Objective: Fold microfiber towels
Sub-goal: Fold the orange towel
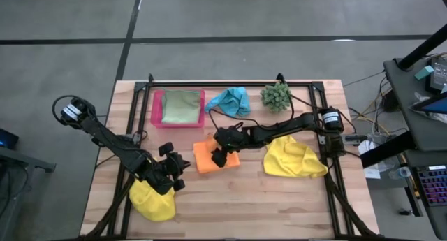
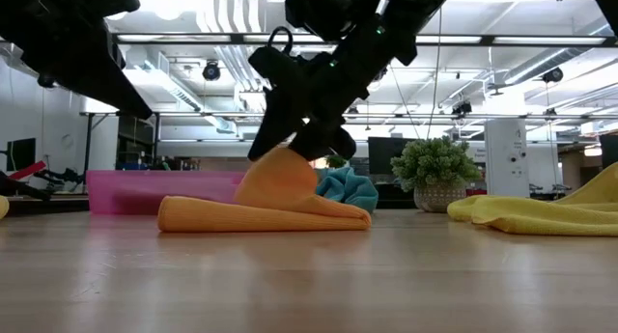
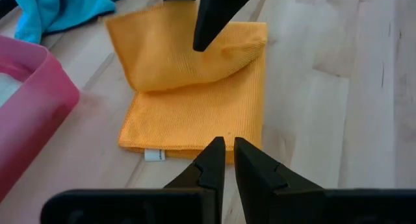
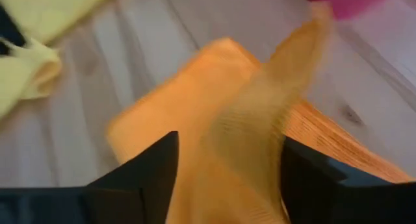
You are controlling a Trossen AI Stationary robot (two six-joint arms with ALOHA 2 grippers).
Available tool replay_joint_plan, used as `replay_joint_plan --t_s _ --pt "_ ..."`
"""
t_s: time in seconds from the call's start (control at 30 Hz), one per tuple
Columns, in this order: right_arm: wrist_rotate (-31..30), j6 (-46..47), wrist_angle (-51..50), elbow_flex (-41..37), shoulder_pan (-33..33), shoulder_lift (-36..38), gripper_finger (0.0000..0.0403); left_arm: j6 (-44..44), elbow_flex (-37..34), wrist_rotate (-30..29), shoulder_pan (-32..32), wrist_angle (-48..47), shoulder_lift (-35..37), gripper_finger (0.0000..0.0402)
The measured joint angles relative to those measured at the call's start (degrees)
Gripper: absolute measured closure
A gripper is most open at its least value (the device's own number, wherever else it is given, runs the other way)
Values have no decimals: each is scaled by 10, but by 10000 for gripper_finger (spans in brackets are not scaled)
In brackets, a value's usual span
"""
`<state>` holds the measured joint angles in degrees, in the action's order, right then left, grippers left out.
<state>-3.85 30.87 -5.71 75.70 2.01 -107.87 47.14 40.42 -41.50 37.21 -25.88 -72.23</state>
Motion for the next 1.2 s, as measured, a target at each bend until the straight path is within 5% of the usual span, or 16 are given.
replay_joint_plan --t_s 0.4,0.57,0.87,1.2 --pt "73 -109 45 25 32 0 137 -60 0 -53 -1 58 0 382" --pt "87 -194 38 27 45 4 140 -162 0 -100 -16 159 -17 382" --pt "84 -269 -41 10 58 55 141 -310 3 -99 -72 300 -78 382" --pt "82 -299 42 -143 59 125 157 -280 5 51 -98 293 -96 382"
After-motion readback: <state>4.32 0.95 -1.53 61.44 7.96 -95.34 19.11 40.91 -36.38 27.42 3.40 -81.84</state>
